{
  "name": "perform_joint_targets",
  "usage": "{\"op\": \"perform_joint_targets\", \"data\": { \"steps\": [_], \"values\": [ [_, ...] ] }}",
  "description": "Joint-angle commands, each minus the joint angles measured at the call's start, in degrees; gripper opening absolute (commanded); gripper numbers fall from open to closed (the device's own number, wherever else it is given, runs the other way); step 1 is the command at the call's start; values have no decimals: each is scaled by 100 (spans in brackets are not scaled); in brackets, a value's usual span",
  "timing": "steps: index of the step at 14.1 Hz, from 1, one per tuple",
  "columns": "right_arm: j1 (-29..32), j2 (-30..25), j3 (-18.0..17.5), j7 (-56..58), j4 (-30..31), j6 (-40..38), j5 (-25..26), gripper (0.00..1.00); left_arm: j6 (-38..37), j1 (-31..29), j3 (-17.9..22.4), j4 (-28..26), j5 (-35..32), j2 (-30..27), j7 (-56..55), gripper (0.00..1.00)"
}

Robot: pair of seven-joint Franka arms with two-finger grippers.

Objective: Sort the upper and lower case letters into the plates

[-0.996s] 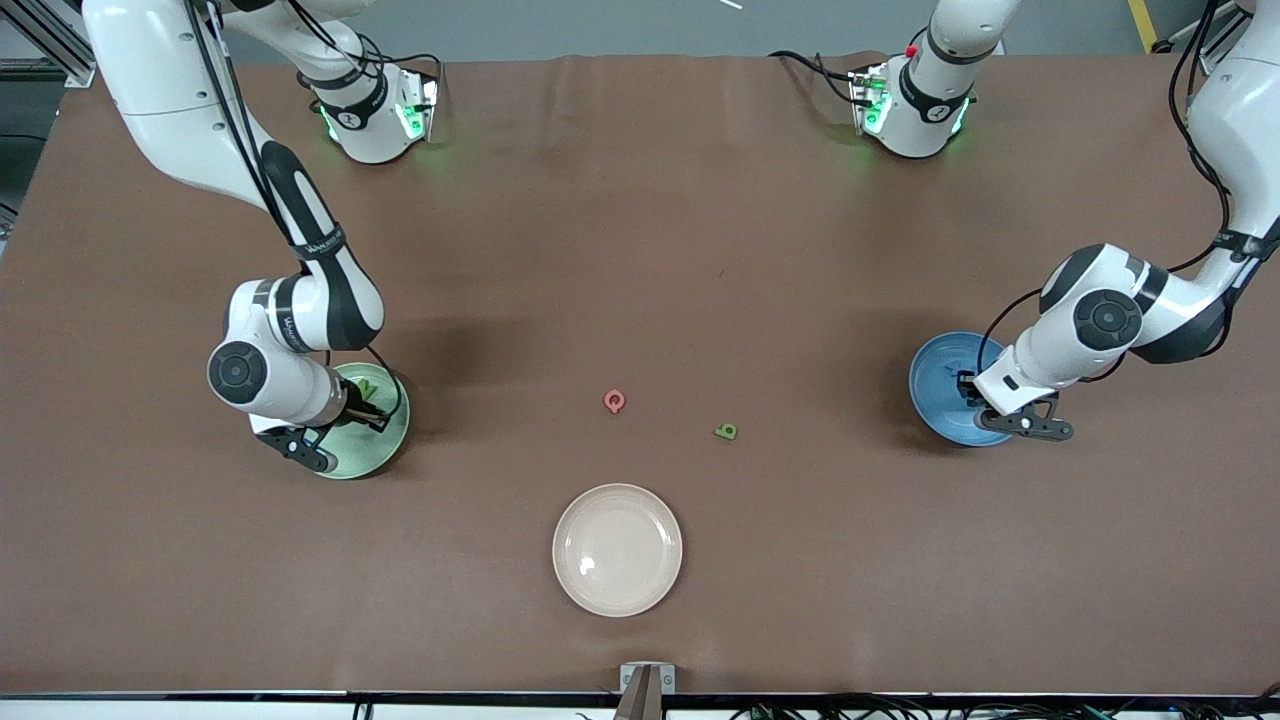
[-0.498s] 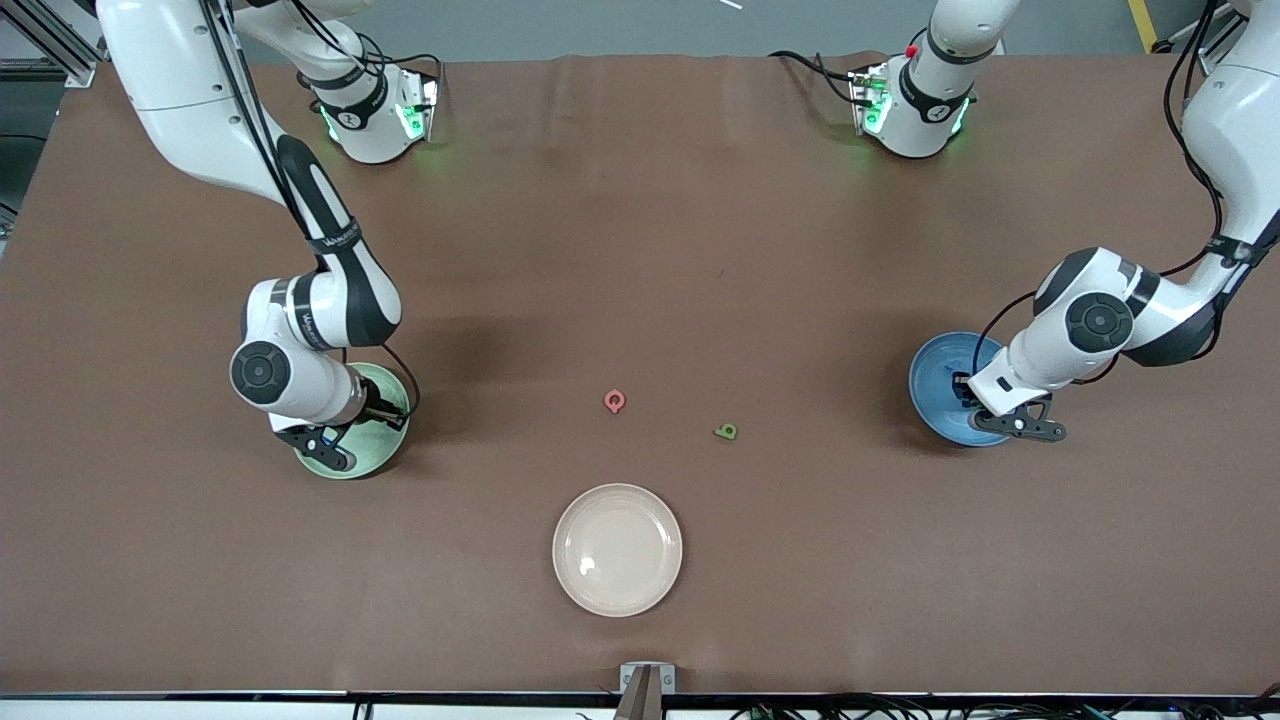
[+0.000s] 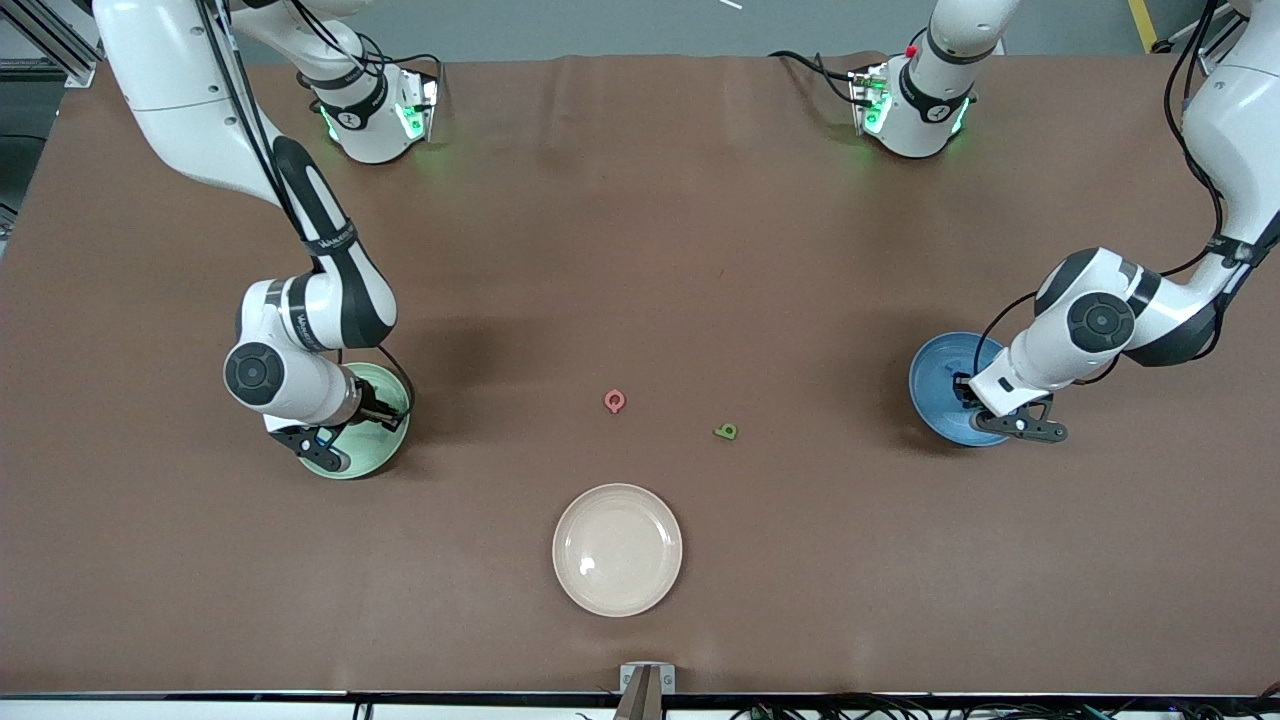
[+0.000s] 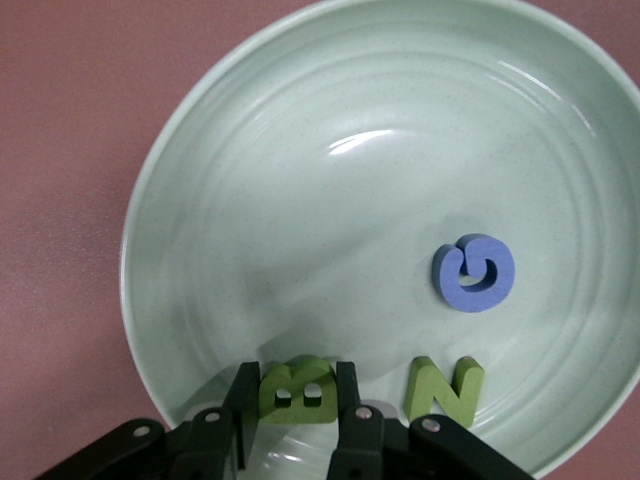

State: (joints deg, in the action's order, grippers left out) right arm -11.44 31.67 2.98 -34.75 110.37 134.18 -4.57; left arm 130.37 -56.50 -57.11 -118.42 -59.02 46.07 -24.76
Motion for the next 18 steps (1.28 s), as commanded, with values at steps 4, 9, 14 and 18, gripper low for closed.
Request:
{"op": "perform_joint_targets", "data": {
  "steps": [4,9,14,18],
  "values": [
    [46,-293,-17,4,46,-102,-9,100,-422,26,-677,12,-39,-194,-91,99],
    [-304,-425,-52,-950,-665,-1112,-18,100,-1110,620,-1338,336,382,-159,-975,100],
    [-1473,-285,-52,-3095,-1095,-938,-26,100,-1207,2754,-672,1170,531,-98,-1567,100],
    [-2221,258,-43,-4318,-1324,-157,-141,100,-1181,4460,434,2005,1524,-80,-1875,100]
  ]
}}
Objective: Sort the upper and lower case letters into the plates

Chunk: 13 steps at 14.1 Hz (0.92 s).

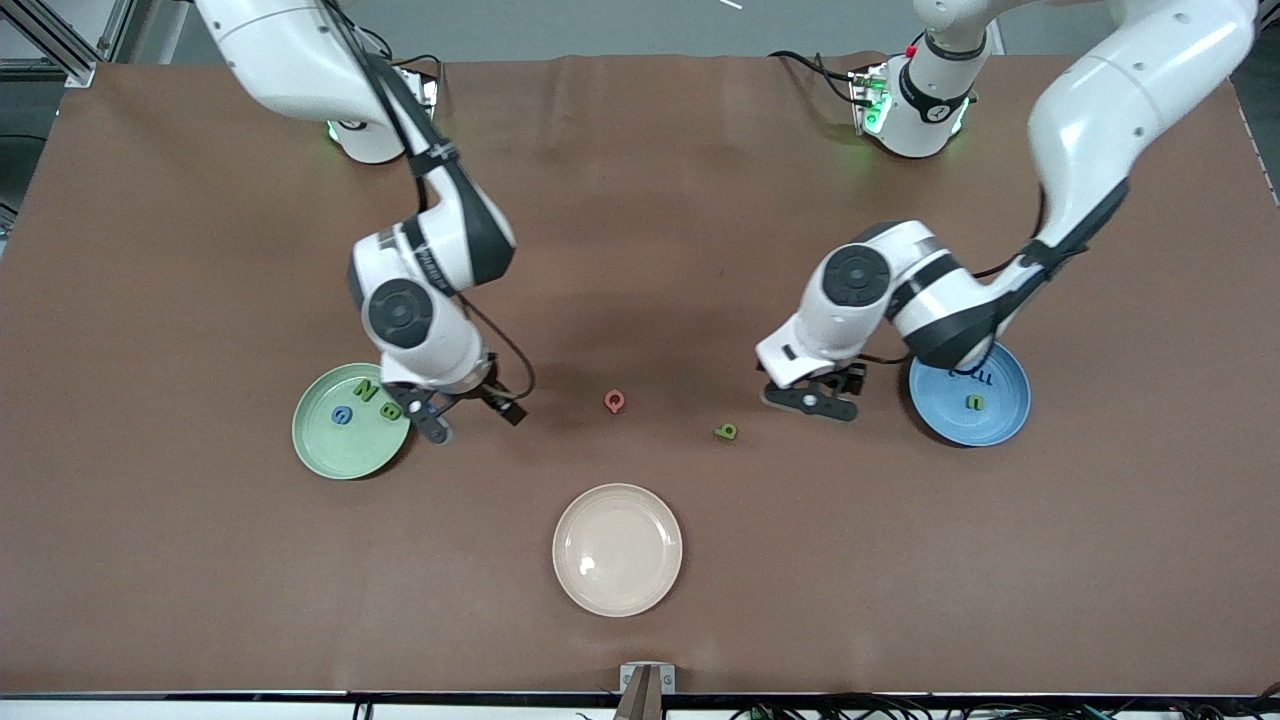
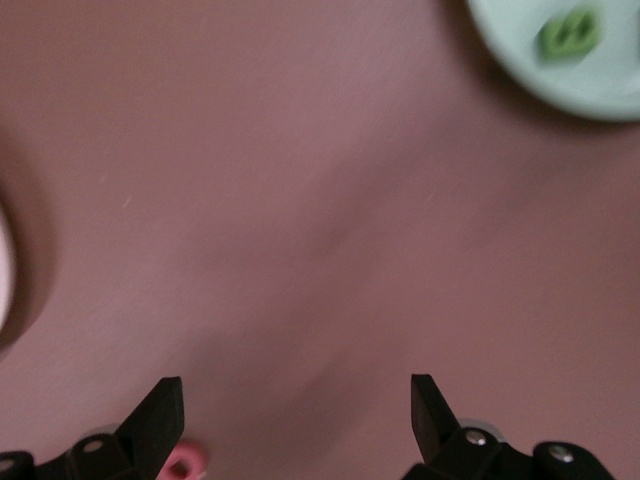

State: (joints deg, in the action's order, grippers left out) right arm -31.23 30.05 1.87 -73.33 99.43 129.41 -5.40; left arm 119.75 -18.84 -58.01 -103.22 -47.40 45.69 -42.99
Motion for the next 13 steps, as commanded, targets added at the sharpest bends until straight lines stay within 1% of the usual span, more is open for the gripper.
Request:
{"op": "perform_joint_targets", "data": {
  "steps": [1,2,3,4,7,8,11,13],
  "values": [
    [-322,632,68,-489,-353,434,-31,100,-84,1098,832,713,520,1,-52,100],
    [-410,808,68,-394,-511,444,48,100,-57,1398,1079,872,669,54,-52,100],
    [-515,966,68,-27,-660,444,196,100,-31,1636,1299,1021,810,141,-35,99],
    [-603,1055,68,499,-775,444,224,100,30,1768,1414,1127,898,212,-8,99],
    [-788,1091,68,1398,-846,453,259,100,530,1866,1520,1269,1013,458,45,99],
    [-902,1108,77,1496,-846,453,338,100,671,1875,1564,1295,1013,537,53,99],
    [-1078,1257,86,1524,-855,654,996,99,953,2042,1774,1479,996,704,124,98],
    [-1192,1442,86,1471,-968,804,1024,98,1076,2226,1994,1559,1005,713,141,97]
  ]
}}
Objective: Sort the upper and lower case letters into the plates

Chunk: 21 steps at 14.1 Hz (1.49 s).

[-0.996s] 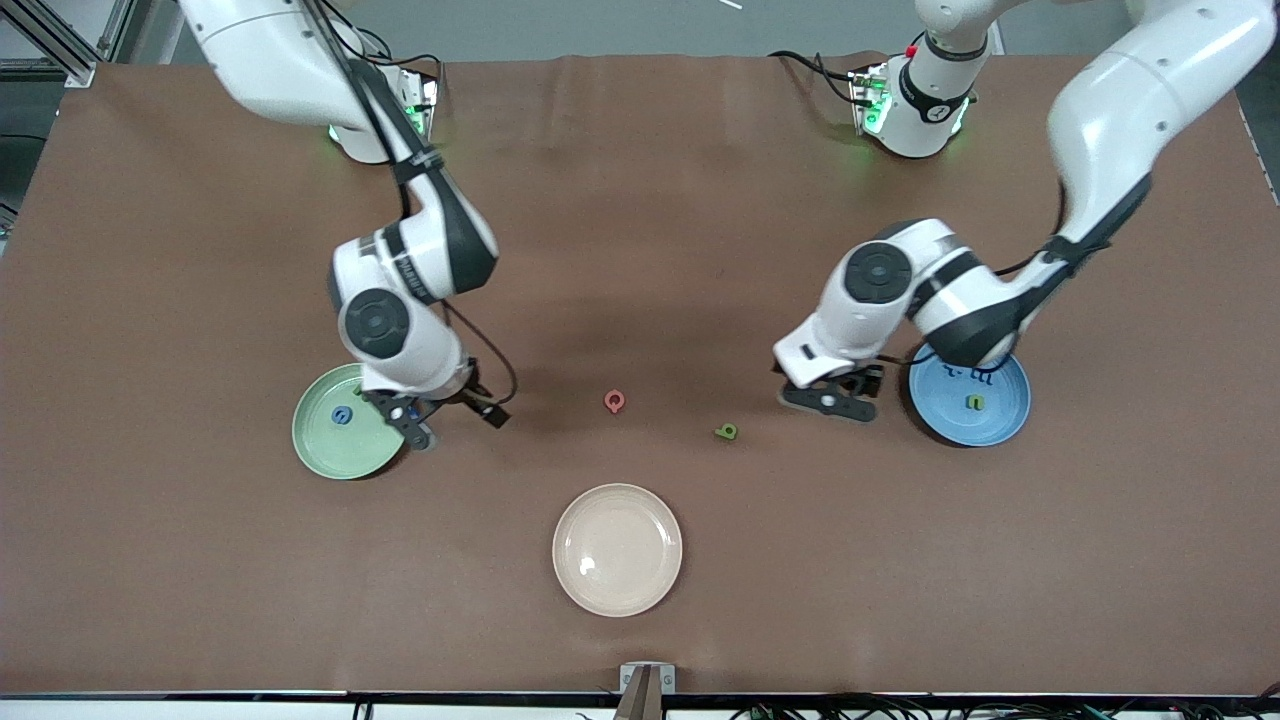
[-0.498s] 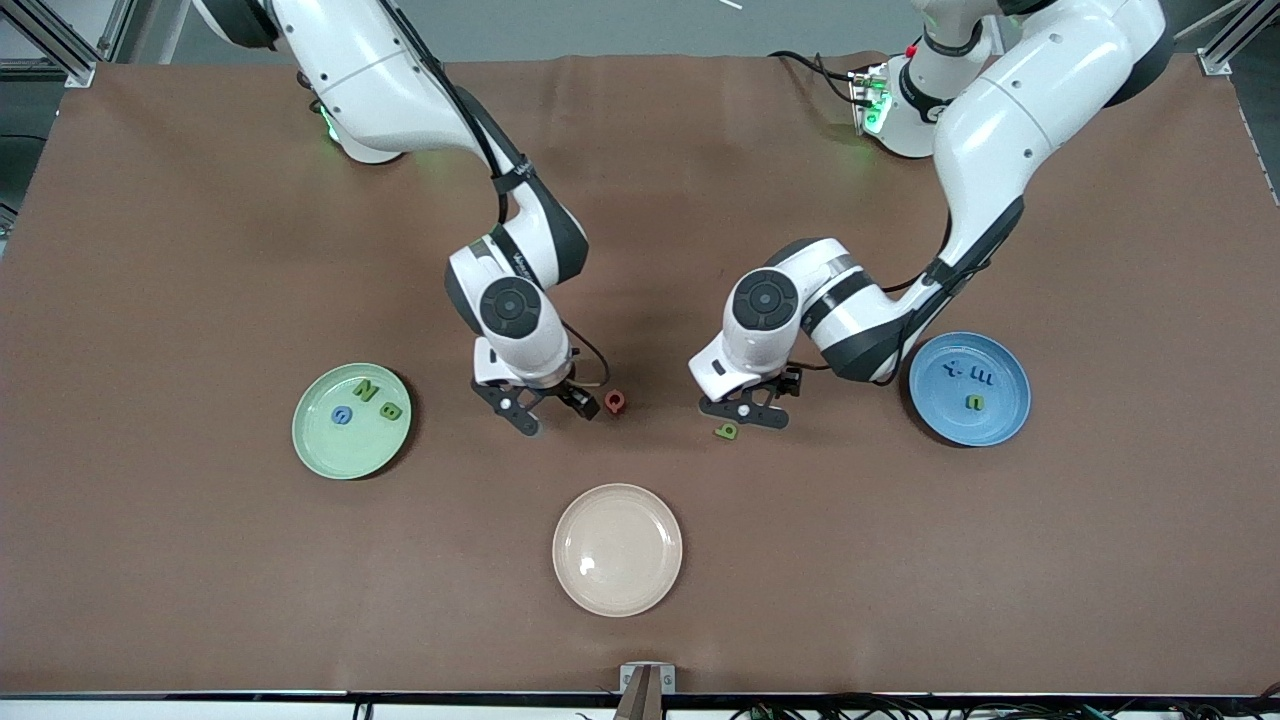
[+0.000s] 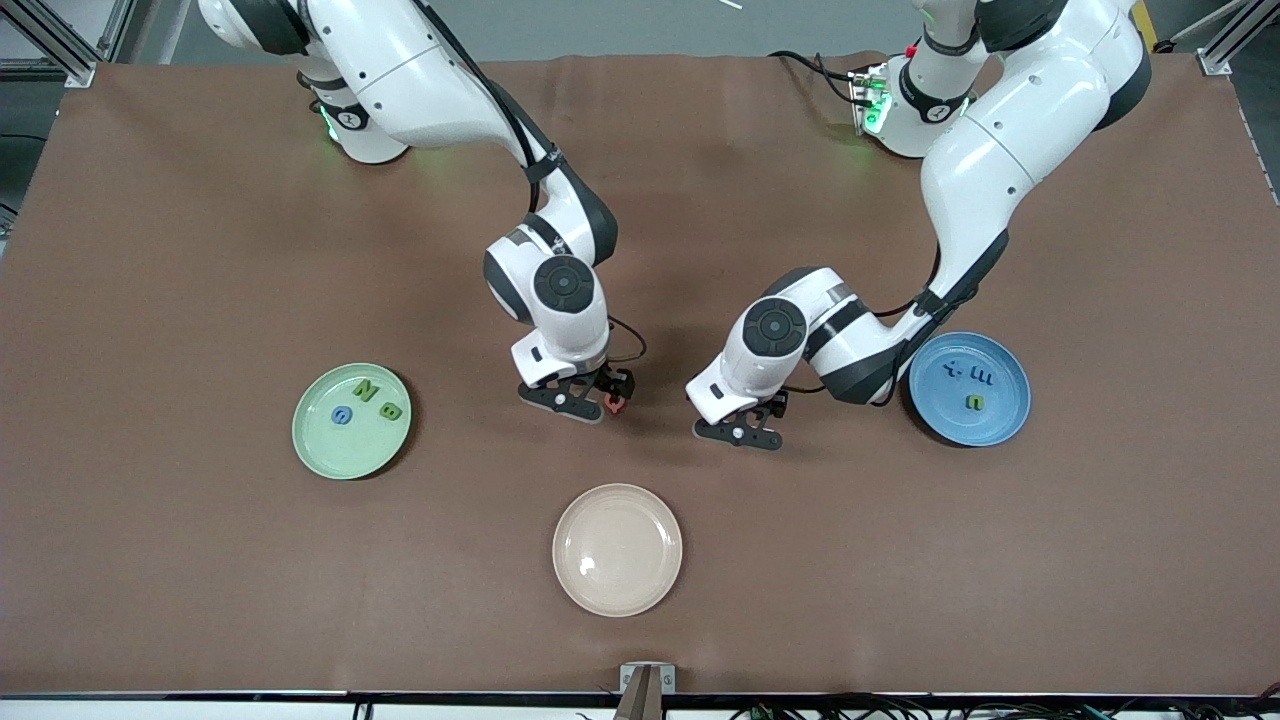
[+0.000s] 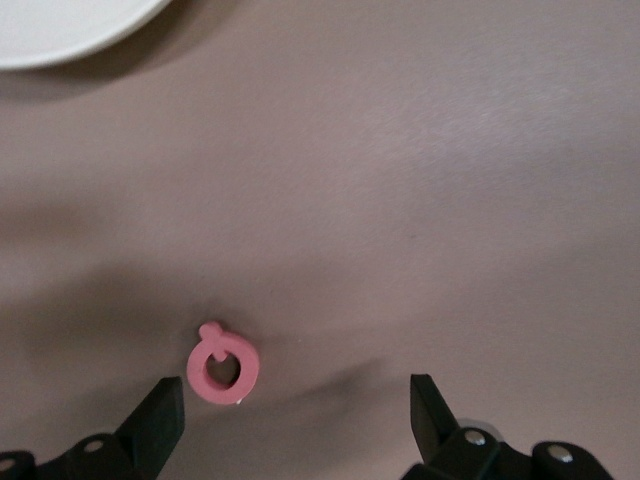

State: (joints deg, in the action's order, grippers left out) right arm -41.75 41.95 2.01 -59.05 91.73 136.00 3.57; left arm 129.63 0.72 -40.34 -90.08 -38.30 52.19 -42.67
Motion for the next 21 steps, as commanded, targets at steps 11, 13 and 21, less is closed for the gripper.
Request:
{"op": "perform_joint_targets", "data": {
  "steps": [11,13,21],
  "values": [
    [-220,648,98,-353,-674,76,180,63,572,473,615,307,51,177,171,68],
    [-220,648,98,-371,-674,59,171,45,572,473,615,307,51,186,171,59],
    [289,429,89,-187,-665,-169,92,0,581,517,624,360,51,195,153,37]
  ]
}}
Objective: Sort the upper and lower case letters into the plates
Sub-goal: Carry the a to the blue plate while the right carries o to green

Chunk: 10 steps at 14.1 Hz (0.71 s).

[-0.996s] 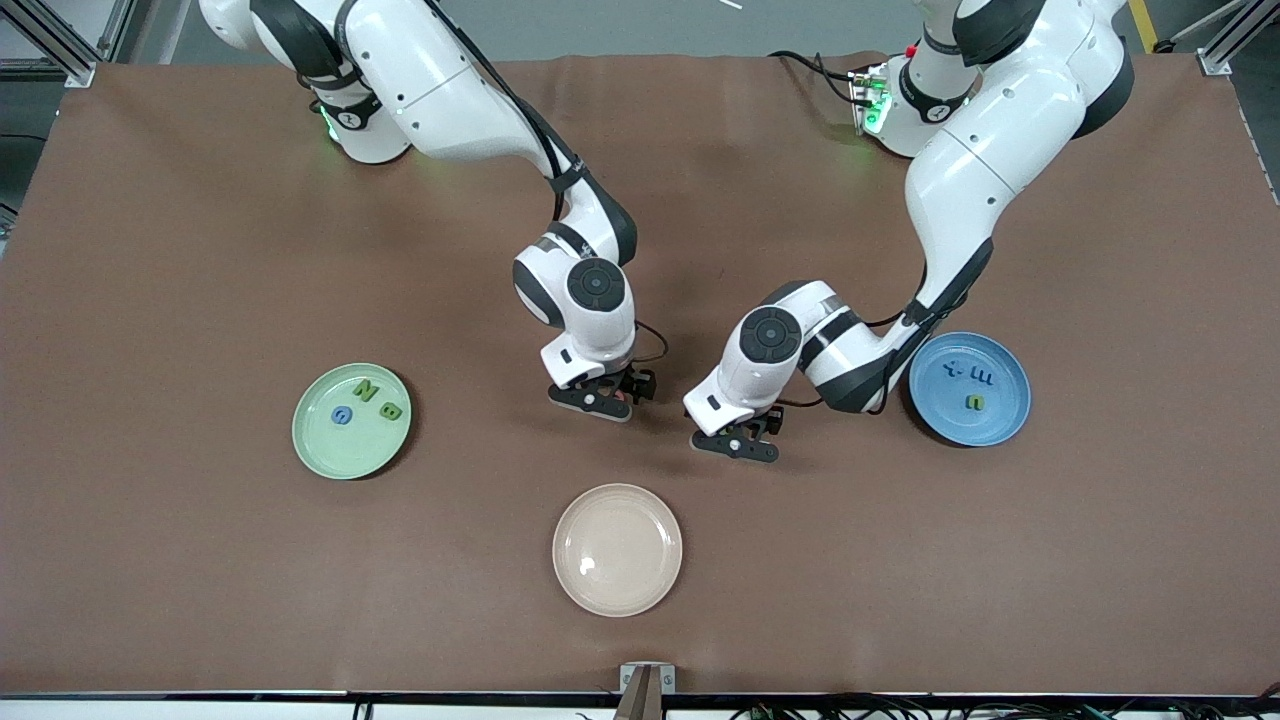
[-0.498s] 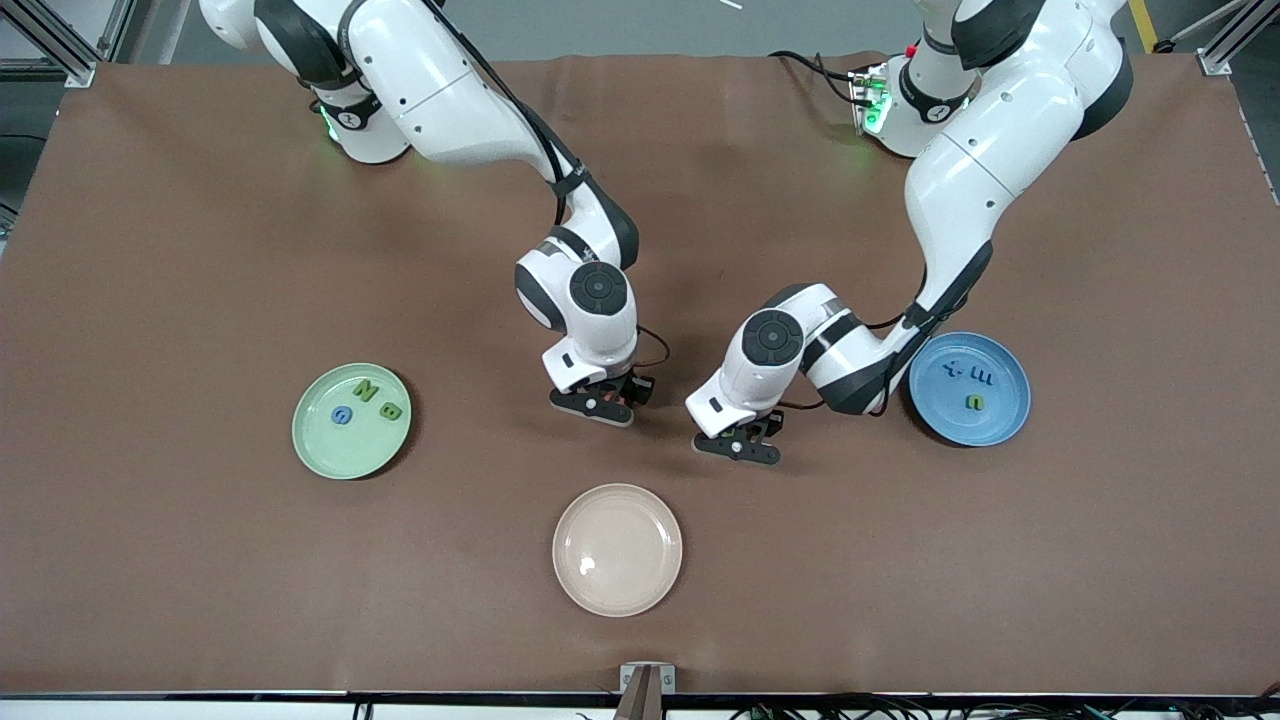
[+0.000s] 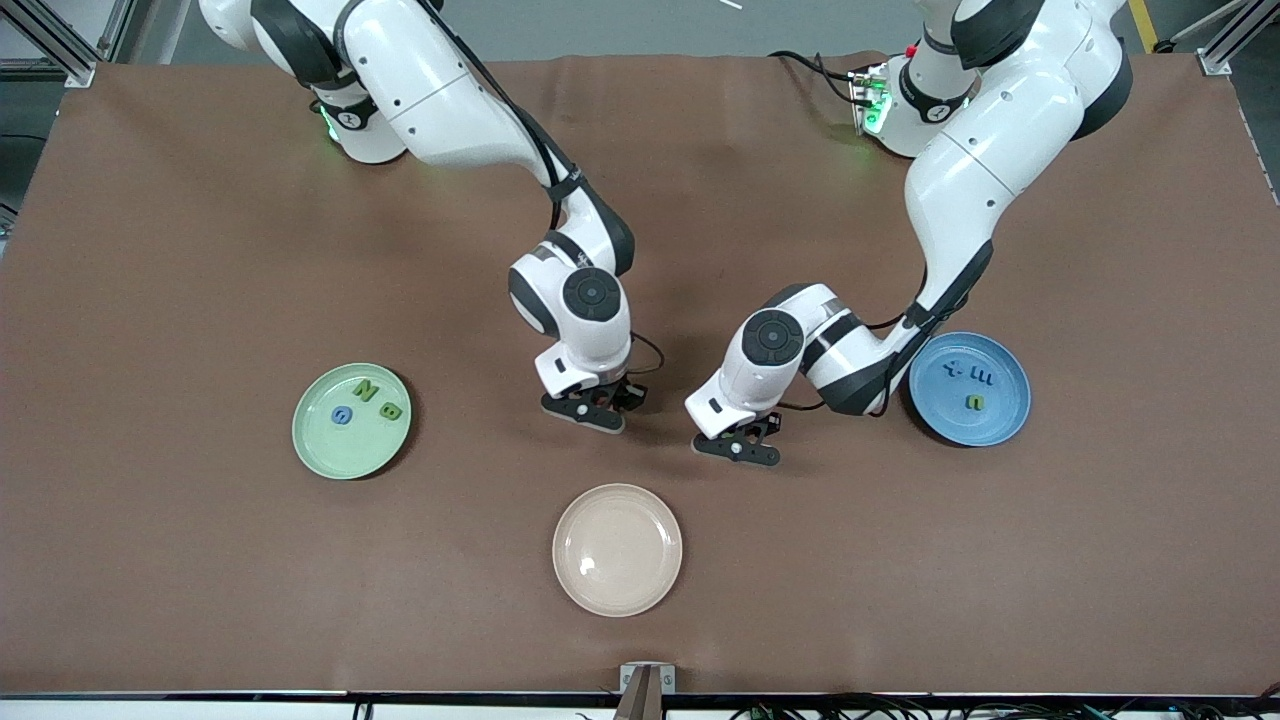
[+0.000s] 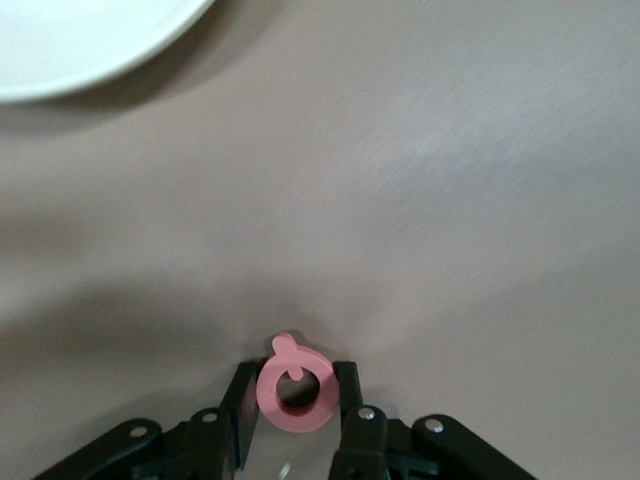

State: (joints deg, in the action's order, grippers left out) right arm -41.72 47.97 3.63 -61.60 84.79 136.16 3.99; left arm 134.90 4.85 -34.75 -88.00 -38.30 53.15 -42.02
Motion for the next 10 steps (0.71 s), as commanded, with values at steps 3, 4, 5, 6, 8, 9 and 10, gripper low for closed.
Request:
{"op": "perform_joint_targets", "data": {
  "steps": [3,4,5,6,8,9,10],
  "values": [
    [830,-498,-134,954,64,-756,-21,0,54,104,65,151,34,90,54,24],
    [1032,-664,-151,1331,81,-1019,-117,0,54,104,65,151,42,90,37,20],
    [1260,-849,-152,1840,90,-1361,-283,0,54,104,65,151,42,90,-7,17],
    [1454,-1016,-143,2280,90,-1634,-441,0,54,104,65,151,42,90,-34,14],
    [1902,-1341,-143,3098,256,-1900,-513,0,1,77,56,151,86,3,-8,13],
    [2122,-1465,-143,3519,397,-1909,-513,0,-60,34,56,151,104,-76,10,13],
    [2333,-1544,-143,3897,520,-1901,-513,0,-252,-28,47,143,95,-181,10,13]
  ]
}}
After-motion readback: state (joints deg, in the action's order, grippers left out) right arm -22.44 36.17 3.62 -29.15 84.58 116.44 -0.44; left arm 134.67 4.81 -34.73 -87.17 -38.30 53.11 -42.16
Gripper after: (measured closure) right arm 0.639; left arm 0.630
